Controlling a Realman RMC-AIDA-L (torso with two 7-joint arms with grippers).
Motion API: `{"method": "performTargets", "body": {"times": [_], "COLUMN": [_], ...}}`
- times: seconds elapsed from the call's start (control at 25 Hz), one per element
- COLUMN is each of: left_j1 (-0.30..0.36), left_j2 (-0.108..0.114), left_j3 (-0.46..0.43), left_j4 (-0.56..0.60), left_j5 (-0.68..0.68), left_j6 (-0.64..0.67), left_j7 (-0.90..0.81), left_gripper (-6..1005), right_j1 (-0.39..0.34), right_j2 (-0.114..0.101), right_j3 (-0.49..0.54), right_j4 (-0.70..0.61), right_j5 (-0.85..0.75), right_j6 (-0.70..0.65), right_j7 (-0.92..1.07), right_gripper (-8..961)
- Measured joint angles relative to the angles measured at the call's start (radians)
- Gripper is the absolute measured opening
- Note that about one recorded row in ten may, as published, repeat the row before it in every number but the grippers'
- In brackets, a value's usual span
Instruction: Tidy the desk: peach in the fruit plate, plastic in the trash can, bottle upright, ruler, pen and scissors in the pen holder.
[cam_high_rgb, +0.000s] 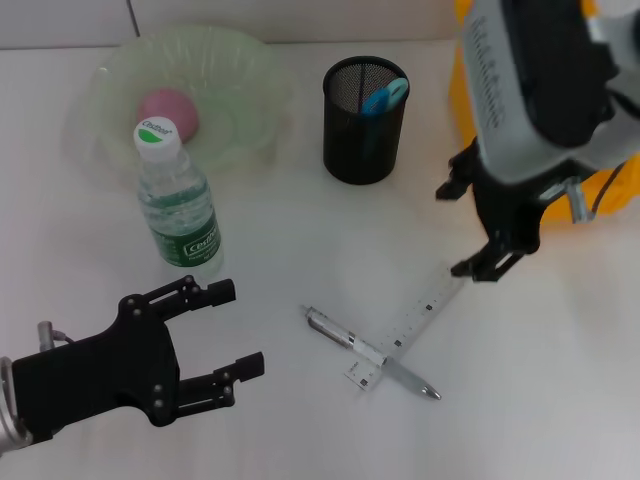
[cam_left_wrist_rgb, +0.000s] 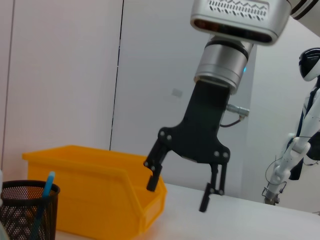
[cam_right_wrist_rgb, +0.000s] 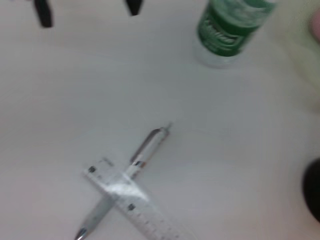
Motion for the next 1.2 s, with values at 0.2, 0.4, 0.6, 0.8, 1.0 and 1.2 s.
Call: {"method": "performTargets", "body": {"times": [0.2, 0.4, 0.6, 0.8, 1.0, 1.2], "left_j1": [-0.008, -0.021, -0.021, -0.022, -0.016, -0.007], "left_j2": [0.001, 0.001, -0.004, -0.009, -0.015, -0.018], "left_j3": [0.009, -0.001, -0.016, -0.020, -0.020, -0.019], "left_j4": [0.007, 0.022, 0.029, 0.030, 0.026, 0.024], "left_j5": [0.029, 0.093, 0.104, 0.105, 0.100, 0.102], "left_j6": [0.003, -0.013, -0.020, -0.030, -0.031, -0.033], "left_j7": [-0.012, -0.068, -0.046, -0.038, -0.038, -0.019], "left_gripper": [799, 799, 799, 799, 799, 799], "right_j1": [0.036, 0.074, 0.111, 0.140, 0.170, 0.195], "right_j2": [0.003, 0.001, -0.010, -0.021, -0.025, -0.014], "right_j3": [-0.069, -0.095, -0.122, -0.151, -0.152, -0.146], "right_j4": [0.118, 0.200, 0.279, 0.346, 0.429, 0.536], "right_j5": [0.029, 0.031, 0.066, 0.093, 0.136, 0.159], "right_j6": [0.013, 0.024, 0.029, 0.058, 0.087, 0.150], "right_j7": [-0.101, -0.180, -0.243, -0.320, -0.423, -0.527], "right_gripper": [813, 804, 803, 801, 800, 800]}}
